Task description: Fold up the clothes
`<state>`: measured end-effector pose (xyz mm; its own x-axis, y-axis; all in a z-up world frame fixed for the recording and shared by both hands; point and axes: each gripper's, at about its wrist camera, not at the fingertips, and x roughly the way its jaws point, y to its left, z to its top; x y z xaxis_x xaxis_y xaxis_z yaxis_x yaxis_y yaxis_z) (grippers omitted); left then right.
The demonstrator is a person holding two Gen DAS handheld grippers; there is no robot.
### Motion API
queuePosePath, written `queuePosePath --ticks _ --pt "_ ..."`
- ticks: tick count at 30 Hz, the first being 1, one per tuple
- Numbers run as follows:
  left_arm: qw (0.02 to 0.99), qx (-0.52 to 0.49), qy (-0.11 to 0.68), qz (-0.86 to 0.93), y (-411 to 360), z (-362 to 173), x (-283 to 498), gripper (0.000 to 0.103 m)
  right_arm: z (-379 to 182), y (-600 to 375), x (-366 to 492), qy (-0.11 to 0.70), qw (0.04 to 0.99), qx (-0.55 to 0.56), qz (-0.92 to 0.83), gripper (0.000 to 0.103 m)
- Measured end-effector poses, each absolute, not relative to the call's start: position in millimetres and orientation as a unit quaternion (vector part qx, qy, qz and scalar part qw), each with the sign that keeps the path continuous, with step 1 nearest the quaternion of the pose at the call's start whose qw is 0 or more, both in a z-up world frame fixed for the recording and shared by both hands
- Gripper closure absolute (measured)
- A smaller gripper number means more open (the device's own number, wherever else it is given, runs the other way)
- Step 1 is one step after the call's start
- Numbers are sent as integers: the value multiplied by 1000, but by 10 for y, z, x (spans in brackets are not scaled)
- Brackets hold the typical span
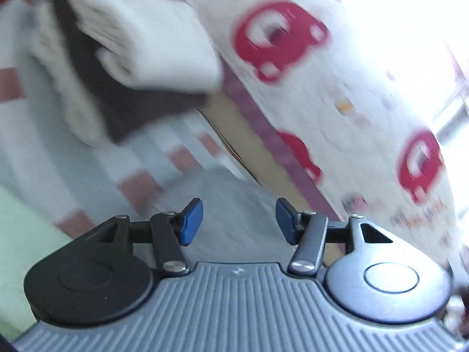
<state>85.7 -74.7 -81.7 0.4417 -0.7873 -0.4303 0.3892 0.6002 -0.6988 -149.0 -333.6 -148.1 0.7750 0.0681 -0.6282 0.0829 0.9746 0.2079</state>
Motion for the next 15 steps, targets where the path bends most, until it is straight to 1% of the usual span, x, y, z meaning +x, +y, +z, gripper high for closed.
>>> queuePosePath --ticks 2,4,5,6,8,9,10,11,13,15 --pt "804 -212 407 -378 -932 -906 790 49 -1664 -3337 -1390 375 917 135 7 48" --pt "806 -156 449 -352 -1097 -1083 753 50 -1740 -3234 -1322 395 913 104 0 48" --pt "808 -134 472 -328 -1152 -1182 754 55 -1747 -3166 -1299 403 912 82 -1 48" --pt "809 -143 479 -309 -1125 -1248 776 59 -1736 -3105 -1288 412 909 65 -3 48" --pt "808 -164 487 -287 -1059 -1295 835 60 -1710 -3011 -1289 427 903 49 -17 48" --pt "808 -174 487 -283 -1027 -1288 862 67 -1694 -2949 -1307 433 900 39 -31 48" --pt "809 -169 486 -283 -1030 -1284 848 68 -1668 -2871 -1341 440 896 25 -56 48" --pt "811 -164 485 -284 -1034 -1280 834 69 -1610 -2770 -1390 446 893 0 -63 48" --pt "814 -153 483 -285 -1041 -1273 807 69 -1355 -2619 -1478 446 893 -33 -38 52" --pt "817 -143 480 -286 -1048 -1265 779 69 -989 -2535 -1557 417 908 -24 -19 50"
